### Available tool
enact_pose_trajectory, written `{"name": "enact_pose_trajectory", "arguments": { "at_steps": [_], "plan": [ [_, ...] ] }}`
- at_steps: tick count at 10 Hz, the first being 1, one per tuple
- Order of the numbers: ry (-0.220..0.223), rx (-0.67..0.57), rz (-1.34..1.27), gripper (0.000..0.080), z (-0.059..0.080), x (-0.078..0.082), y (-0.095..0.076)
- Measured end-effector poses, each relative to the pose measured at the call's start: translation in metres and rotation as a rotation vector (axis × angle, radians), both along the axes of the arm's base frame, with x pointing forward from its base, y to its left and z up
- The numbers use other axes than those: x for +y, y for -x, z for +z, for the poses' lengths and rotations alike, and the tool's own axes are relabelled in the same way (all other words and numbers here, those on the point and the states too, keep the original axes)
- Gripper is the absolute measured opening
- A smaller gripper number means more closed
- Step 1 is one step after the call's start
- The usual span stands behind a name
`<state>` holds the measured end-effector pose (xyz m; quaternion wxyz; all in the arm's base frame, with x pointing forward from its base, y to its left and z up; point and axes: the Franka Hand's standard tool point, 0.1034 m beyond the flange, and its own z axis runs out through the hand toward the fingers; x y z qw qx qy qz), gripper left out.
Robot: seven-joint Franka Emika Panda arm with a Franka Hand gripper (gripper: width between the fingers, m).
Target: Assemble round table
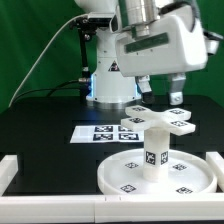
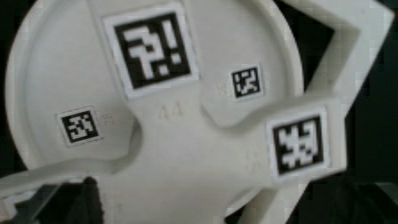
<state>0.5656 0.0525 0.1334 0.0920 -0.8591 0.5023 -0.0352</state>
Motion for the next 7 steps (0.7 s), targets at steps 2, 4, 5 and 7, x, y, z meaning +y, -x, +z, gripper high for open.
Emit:
{"name": "enact_pose_trajectory", "arguments": {
  "at_steps": [2, 4, 5, 7],
  "plan": [
    [0.026, -0.02, 0.149, 0.0649, 0.0, -0.002, 0.0],
    [0.075, 0.005, 0.459, 0.0649, 0.0, -0.006, 0.0],
    [0.121, 0.035, 0.681, 0.0649, 0.001, -0.008, -0.008],
    [0.166, 0.048, 0.901, 0.0649, -0.011, -0.005, -0.009]
  ]
}}
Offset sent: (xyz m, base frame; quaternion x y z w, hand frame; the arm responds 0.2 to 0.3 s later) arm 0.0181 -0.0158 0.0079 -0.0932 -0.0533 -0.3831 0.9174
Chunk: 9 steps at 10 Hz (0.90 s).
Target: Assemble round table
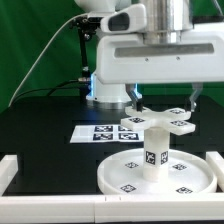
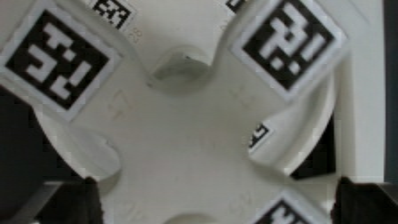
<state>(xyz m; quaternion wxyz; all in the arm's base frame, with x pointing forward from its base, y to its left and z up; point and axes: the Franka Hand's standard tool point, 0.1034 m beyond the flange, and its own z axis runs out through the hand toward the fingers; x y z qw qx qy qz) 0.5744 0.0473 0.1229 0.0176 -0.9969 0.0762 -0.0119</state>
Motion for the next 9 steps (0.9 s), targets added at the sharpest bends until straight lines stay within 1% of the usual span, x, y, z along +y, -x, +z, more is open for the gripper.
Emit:
{"name": "enact_pose_trajectory", "arguments": {
  "at_steps": [2, 4, 5, 9],
  "plan": [
    [0.002, 0.001, 0.016, 0.0649, -0.0013, -0.0016, 0.0005],
    [0.01, 0.016, -0.002, 0.0649, -0.0092, -0.0052, 0.0036],
    [0.011, 0.017, -0.011, 0.0649, -0.0094, -0.009, 0.0045],
    [0.009, 0.019, -0.086, 0.0649, -0.0094, -0.0051, 0.0044]
  ]
}}
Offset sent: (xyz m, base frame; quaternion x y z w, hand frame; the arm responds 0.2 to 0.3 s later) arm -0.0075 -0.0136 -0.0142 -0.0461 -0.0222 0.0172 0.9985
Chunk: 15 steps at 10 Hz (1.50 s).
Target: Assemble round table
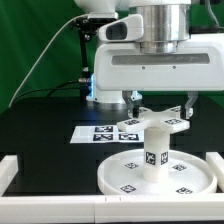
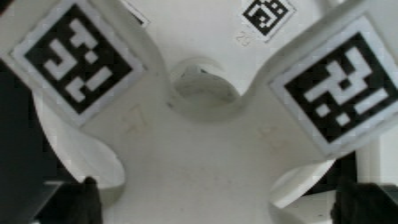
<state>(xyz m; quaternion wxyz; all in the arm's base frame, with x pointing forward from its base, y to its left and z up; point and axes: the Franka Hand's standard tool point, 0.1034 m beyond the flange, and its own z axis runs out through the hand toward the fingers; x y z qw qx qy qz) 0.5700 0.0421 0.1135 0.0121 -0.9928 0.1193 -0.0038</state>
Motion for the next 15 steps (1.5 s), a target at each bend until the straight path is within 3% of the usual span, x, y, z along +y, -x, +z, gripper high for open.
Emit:
{"name": "enact_pose_trajectory", "arguments": {
  "at_steps": [9, 10, 11, 14, 15],
  "plan": [
    [0.003, -0.019, -0.073, 0.0649, -0.001, -0.004, 0.001],
    [0.018, -0.034, -0.043, 0.0649, -0.001, -0.002, -0.002],
    [0.059, -0.056, 0.047, 0.0649, 0.0, 0.0, -0.006],
    [0.053, -0.056, 0.034, 0.0649, 0.001, -0.001, -0.006],
    [0.023, -0.038, -0.019, 0.0649, 0.005, -0.001, -0.003]
  ]
}}
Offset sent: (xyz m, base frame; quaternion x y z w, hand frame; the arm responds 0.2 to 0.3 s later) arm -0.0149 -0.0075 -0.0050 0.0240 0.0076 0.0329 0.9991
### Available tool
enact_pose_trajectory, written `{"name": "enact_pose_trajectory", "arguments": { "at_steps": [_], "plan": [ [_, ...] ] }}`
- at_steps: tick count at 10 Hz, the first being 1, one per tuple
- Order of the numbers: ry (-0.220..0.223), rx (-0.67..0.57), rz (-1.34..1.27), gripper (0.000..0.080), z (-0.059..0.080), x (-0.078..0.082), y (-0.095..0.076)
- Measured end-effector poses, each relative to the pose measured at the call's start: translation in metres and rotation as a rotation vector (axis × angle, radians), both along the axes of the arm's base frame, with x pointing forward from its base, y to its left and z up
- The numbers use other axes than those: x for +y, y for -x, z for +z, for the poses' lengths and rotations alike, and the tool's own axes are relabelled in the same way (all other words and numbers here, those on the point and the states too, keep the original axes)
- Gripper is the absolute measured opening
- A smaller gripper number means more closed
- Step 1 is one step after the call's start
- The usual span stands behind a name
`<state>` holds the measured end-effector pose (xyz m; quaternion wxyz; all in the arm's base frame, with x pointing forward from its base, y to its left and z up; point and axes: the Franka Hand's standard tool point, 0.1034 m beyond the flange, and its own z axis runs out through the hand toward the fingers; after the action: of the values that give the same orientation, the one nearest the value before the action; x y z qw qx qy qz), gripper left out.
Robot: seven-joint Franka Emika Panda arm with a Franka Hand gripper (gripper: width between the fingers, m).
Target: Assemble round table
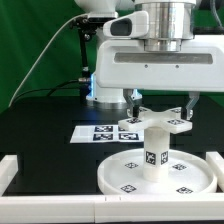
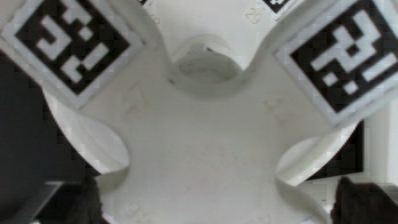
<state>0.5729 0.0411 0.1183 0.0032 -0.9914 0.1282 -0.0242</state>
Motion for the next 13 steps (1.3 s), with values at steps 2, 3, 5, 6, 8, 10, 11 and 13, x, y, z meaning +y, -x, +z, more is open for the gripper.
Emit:
{"name": "enact_pose_trajectory", "arguments": {
  "at_steps": [2, 3, 5, 6, 8, 10, 11, 13],
  "plan": [
    [-0.03, 0.009, -0.089, 0.0649, 0.002, 0.003, 0.004],
    [-0.033, 0.013, -0.1, 0.0649, 0.002, 0.001, 0.004],
    [-0.031, 0.017, -0.105, 0.0649, -0.001, -0.003, 0.006],
    [-0.03, 0.017, -0.101, 0.0649, -0.002, -0.001, 0.006],
    [-0.023, 0.017, -0.099, 0.0649, -0.008, 0.0, 0.007],
    [-0.017, 0.018, -0.095, 0.0649, -0.014, 0.0, 0.008],
    [-0.015, 0.015, -0.096, 0.0649, -0.015, 0.0, 0.007],
    [-0.015, 0.015, -0.106, 0.0528, -0.015, -0.001, 0.007]
  ]
}}
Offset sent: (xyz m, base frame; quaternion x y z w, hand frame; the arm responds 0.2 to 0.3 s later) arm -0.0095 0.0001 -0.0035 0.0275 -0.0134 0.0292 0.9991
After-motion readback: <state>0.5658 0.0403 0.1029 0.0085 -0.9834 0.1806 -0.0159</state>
